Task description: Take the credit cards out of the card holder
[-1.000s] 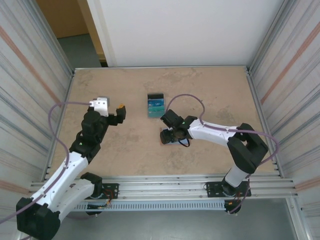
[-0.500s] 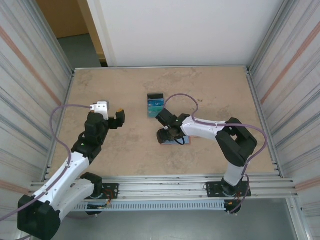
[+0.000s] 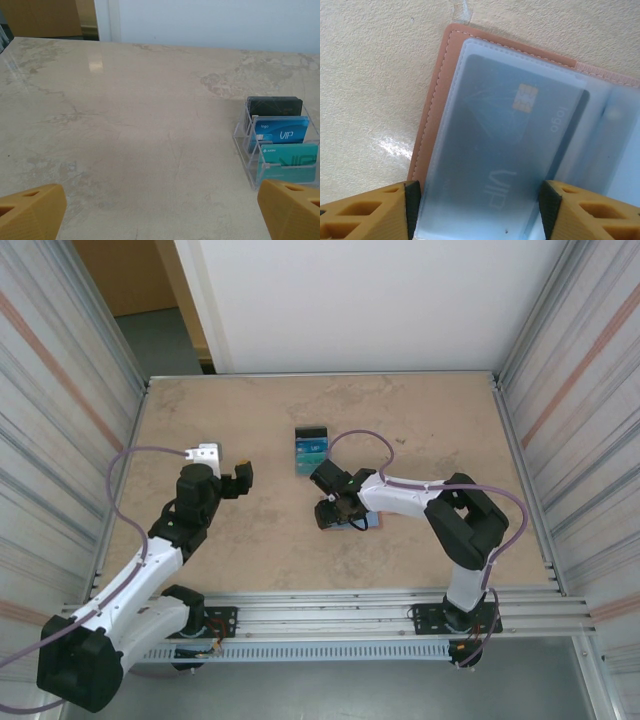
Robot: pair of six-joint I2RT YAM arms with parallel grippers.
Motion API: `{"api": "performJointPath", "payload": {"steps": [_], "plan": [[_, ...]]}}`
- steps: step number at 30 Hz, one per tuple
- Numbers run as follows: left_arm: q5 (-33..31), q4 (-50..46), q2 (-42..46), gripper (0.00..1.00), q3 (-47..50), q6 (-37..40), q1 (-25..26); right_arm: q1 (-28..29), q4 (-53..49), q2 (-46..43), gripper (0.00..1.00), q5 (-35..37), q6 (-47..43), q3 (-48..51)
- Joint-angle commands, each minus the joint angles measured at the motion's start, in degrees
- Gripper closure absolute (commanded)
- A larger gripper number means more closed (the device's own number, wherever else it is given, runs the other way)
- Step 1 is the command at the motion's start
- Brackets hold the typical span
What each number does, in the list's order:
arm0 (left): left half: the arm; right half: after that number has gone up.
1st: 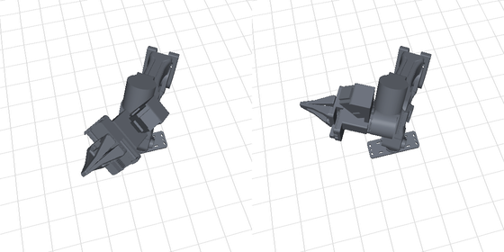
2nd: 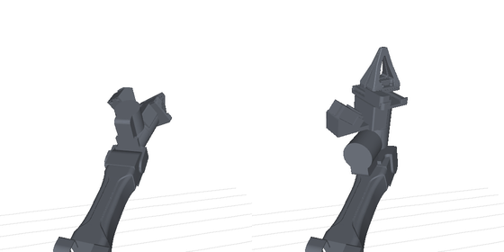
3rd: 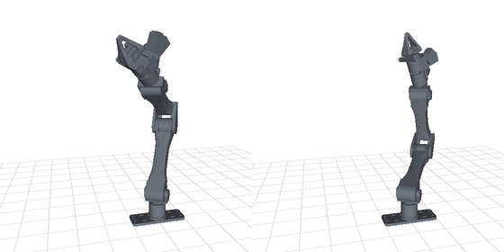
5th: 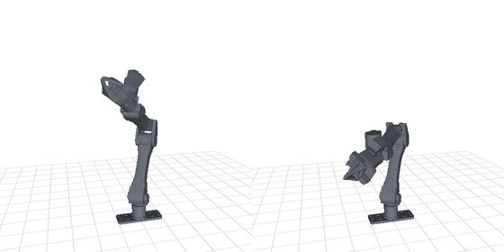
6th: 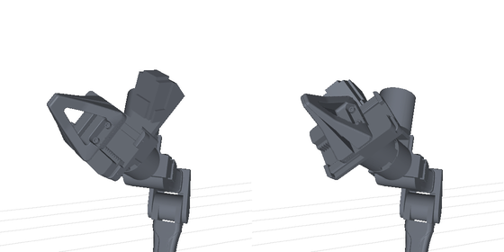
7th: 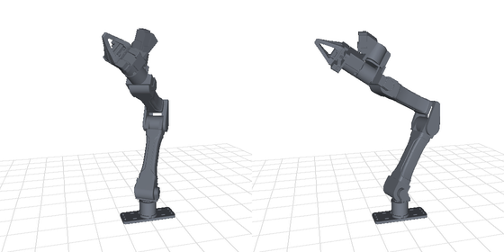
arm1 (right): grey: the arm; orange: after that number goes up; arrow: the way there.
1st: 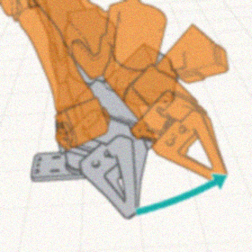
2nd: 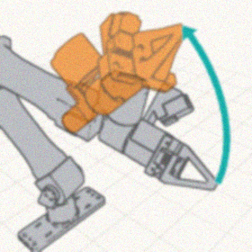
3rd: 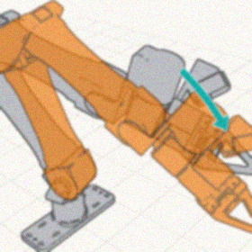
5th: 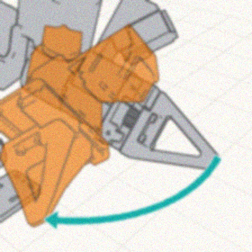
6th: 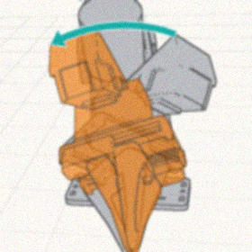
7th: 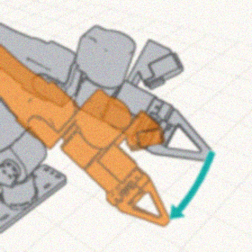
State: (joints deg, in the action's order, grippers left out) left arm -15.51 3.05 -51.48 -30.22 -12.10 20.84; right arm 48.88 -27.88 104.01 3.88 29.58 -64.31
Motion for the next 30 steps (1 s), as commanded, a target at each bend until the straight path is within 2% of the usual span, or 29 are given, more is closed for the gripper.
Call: {"api": "performJointPath", "payload": {"steps": [1, 6, 9, 17, 23, 27, 30], "plan": [[0.41, 0.03, 0.42, 0.01, -1.40, -0.82, -0.36, 0.43, -1.73, 0.33, 0.38, 0.30, 0.34, -0.52], [0.96, -0.84, 0.90, 0.01, -1.86, -0.64, -0.35, 0.23, 1.22, -1.51, 0.38, -5.30, -0.23, 0.69], [1.26, -1.16, 1.29, 0.01, -1.86, -0.73, -0.36, 0.08, 2.21, -1.79, 0.43, -7.30, -0.32, 1.06], [2.06, -1.82, 3.03, 0.01, -1.99, -0.91, -0.36, 0.12, 2.18, -2.66, 0.49, -7.87, -0.26, 1.63], [2.75, -2.26, 4.27, 0.01, -2.33, -0.74, -0.27, -0.12, 2.18, -3.88, 0.49, -7.59, -0.44, 1.66], [3.11, -2.68, 4.75, 0.01, -2.57, -0.71, -0.17, -0.23, 2.18, -4.25, 0.55, -6.74, -0.41, 1.96], [3.36, -2.79, 4.90, 0.01, -2.63, -0.51, -0.19, -0.23, 1.95, -4.34, 0.55, -6.28, -0.39, 2.00]]}}
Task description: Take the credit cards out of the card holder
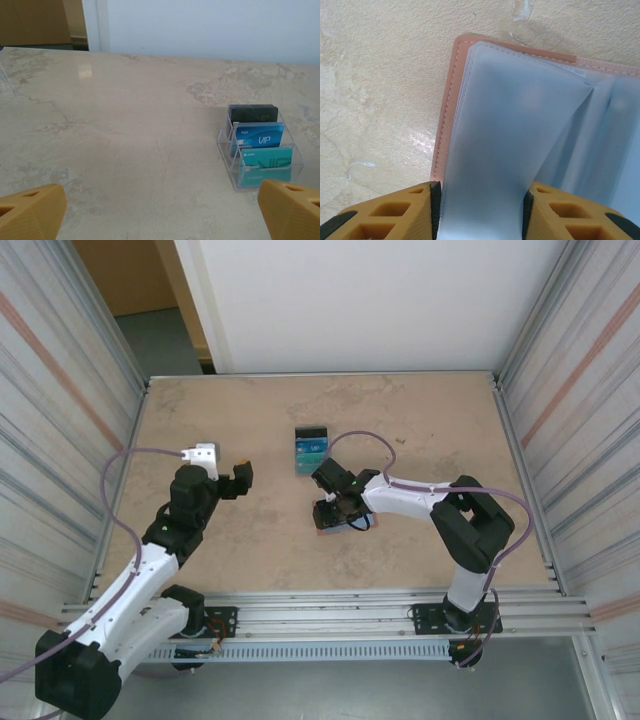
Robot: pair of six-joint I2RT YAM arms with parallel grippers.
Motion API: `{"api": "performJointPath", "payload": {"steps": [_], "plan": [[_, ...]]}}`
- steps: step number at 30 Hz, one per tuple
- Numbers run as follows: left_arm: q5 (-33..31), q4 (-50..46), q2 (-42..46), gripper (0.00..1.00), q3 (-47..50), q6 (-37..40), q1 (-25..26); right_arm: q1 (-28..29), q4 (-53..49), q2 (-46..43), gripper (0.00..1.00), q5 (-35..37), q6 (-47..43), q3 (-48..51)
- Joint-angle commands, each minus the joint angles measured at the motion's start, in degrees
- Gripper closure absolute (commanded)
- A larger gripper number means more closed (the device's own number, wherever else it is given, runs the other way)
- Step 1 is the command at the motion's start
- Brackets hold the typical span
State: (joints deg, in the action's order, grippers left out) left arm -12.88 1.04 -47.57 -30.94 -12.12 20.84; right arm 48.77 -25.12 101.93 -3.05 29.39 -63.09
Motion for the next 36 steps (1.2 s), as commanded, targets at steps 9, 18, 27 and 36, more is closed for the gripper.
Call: {"api": "performJointPath", "payload": {"steps": [9, 18, 27, 36], "plan": [[1.03, -0.86, 0.98, 0.01, -2.15, -0.20, 0.07, -0.09, -1.11, -2.20, 0.51, 1.75, -0.27, 0.96], [1.12, -0.86, 0.57, 0.01, -2.16, -0.02, 0.21, -0.08, -2.13, -2.42, 0.47, 2.62, -0.46, 0.65], [1.40, -1.00, 0.46, 0.01, -2.46, 0.69, 0.25, -0.08, -2.82, -3.32, 0.45, 4.43, -0.43, 0.69], [1.28, -1.30, 0.68, 0.01, -2.62, 0.87, 0.43, -0.12, -3.81, -3.35, 0.45, 6.48, -0.38, 0.55]]}}
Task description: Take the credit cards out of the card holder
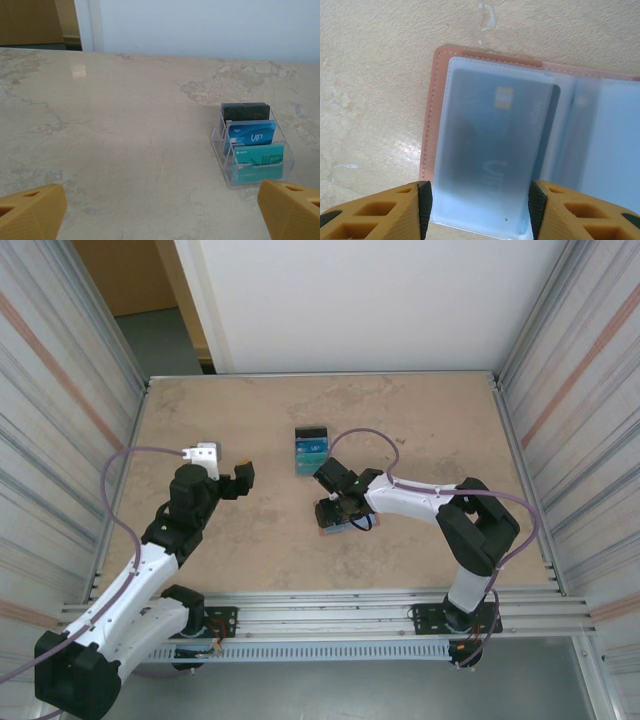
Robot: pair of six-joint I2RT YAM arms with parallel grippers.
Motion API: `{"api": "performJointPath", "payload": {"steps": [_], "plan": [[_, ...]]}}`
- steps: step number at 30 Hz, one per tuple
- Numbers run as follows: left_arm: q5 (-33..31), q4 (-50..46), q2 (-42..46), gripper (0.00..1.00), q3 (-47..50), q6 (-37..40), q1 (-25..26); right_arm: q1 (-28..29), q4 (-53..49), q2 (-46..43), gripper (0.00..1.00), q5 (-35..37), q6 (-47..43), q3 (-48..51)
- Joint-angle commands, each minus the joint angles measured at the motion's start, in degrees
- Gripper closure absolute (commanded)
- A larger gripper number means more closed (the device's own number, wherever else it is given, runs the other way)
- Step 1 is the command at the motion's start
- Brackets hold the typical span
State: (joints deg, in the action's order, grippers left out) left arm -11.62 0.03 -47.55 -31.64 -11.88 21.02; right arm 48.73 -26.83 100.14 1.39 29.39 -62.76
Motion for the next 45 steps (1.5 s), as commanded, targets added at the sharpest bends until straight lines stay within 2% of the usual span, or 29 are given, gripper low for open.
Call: {"api": "performJointPath", "payload": {"steps": [1, 11, 31, 45], "plan": [[0.02, -0.24, 0.64, 0.01, -1.94, 0.57, 0.25, 0.07, -2.24, -1.50, 0.45, 2.13, -0.49, 0.03], [0.01, -0.28, -0.69, 0.01, -2.72, 0.71, 0.52, 1.82, -2.60, 1.10, 0.50, 1.52, -1.86, -1.50], [-0.37, -0.61, -1.25, 0.01, -2.83, 0.37, 0.52, 2.43, -2.84, 4.03, 0.40, 0.48, -1.89, -2.04], [-0.20, -1.88, 1.10, 0.01, -2.55, 0.32, 0.61, 1.54, -0.51, 2.75, 0.52, 0.85, -1.05, 0.66]]}}
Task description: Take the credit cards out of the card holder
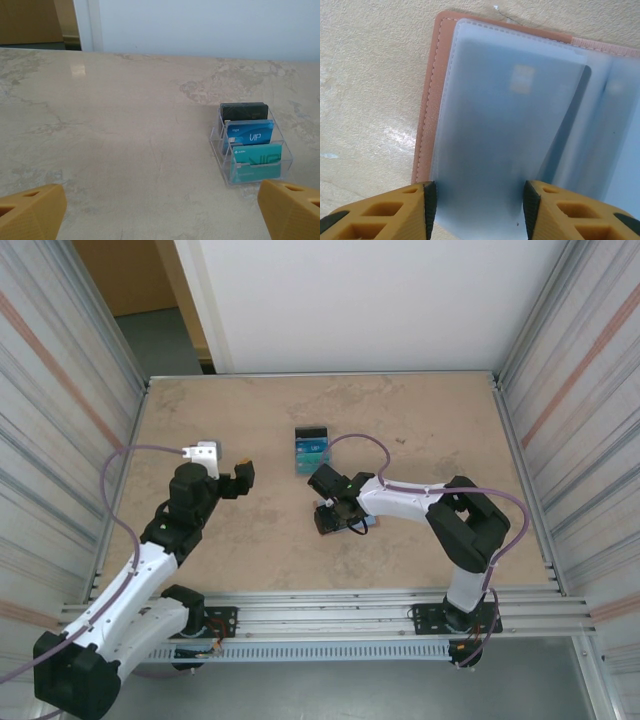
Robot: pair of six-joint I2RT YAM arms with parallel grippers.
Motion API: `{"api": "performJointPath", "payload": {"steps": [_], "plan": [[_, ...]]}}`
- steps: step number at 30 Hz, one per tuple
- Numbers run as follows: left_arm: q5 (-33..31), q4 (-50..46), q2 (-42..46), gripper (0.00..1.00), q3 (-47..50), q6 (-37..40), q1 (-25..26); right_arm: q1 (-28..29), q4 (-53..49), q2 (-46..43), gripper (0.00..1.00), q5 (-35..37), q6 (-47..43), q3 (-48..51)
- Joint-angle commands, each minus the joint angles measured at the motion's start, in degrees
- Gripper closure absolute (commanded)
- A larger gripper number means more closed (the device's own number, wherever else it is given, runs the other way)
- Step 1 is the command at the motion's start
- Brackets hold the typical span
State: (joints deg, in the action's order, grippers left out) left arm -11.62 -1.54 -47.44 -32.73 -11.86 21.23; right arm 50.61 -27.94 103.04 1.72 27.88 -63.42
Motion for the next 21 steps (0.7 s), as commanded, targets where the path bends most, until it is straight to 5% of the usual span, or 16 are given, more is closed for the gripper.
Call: {"api": "performJointPath", "payload": {"steps": [1, 6, 21], "plan": [[-0.08, -0.25, 1.04, 0.01, -1.54, 0.33, 0.39, -0.42, 0.61, -0.51, 0.53, 0.82, 0.62, 1.50], [-0.06, -0.13, 0.87, 0.01, -2.05, 0.42, 0.90, -0.53, -0.21, -2.36, 0.62, 4.23, 1.25, 1.63], [-0.80, -0.02, 0.16, 0.01, -3.03, 1.13, 2.57, -2.16, -3.96, -5.75, 0.57, 13.40, 1.76, 1.81]]}}
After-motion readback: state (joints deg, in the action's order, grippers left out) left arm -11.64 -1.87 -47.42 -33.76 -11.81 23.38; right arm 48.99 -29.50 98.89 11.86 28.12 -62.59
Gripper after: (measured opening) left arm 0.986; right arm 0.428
